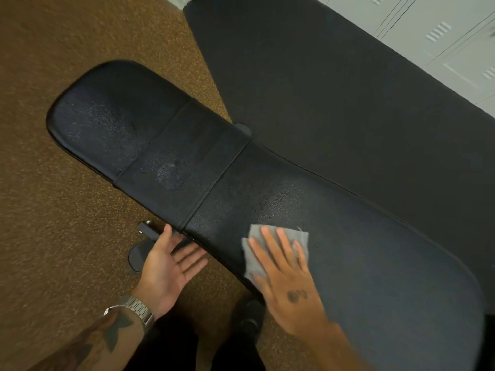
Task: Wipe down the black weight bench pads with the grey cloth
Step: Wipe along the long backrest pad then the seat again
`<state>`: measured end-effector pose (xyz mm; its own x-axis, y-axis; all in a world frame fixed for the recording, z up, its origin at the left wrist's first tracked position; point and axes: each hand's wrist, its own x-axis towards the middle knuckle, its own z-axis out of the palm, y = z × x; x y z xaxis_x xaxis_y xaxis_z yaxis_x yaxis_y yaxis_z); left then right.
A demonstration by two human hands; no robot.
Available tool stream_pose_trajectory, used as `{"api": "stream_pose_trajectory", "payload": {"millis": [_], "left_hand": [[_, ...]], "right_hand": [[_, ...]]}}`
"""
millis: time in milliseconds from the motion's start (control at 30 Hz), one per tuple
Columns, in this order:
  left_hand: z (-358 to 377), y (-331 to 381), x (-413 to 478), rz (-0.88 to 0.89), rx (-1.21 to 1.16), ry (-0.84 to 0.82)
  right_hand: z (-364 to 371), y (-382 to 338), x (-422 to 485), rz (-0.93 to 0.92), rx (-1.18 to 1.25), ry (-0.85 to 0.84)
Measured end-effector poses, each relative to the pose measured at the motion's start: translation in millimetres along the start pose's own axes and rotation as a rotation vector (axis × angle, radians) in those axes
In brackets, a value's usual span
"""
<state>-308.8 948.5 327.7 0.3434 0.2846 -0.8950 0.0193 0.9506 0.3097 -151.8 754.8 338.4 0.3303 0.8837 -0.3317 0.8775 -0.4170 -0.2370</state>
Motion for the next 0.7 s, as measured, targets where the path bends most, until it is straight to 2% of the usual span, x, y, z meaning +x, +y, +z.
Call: {"api": "stream_pose_trajectory", "payload": {"millis": [200, 400, 500, 600, 667, 700], "left_hand": [[3.7, -9.2, -6.7, -0.015, 0.033, 0.001], [17.5, -22.7, -18.7, 0.004, 0.015, 0.027], [23.3, -31.9, -27.6, 0.009, 0.027, 0.027], [28.4, -39.2, -37.8, 0.002, 0.075, 0.021], [33.6, -47.1, -44.4, 0.083, 0.233, 0.105], [35.6, -51.3, -46.8, 0.182, 0.388, 0.200]], "right_hand": [[-12.1, 96.9, -28.5, 0.230, 0.017, 0.063], [-37.5, 118.5, 52.7, 0.338, 0.037, 0.167], [-46.9, 88.2, 99.2, 0.300, 0.010, 0.154], [-37.9, 35.6, 116.3, 0.151, 0.005, 0.120], [-25.6, 4.3, 105.3, 0.046, -0.004, 0.111], [-18.7, -5.5, 94.3, 0.007, -0.001, 0.105]]}}
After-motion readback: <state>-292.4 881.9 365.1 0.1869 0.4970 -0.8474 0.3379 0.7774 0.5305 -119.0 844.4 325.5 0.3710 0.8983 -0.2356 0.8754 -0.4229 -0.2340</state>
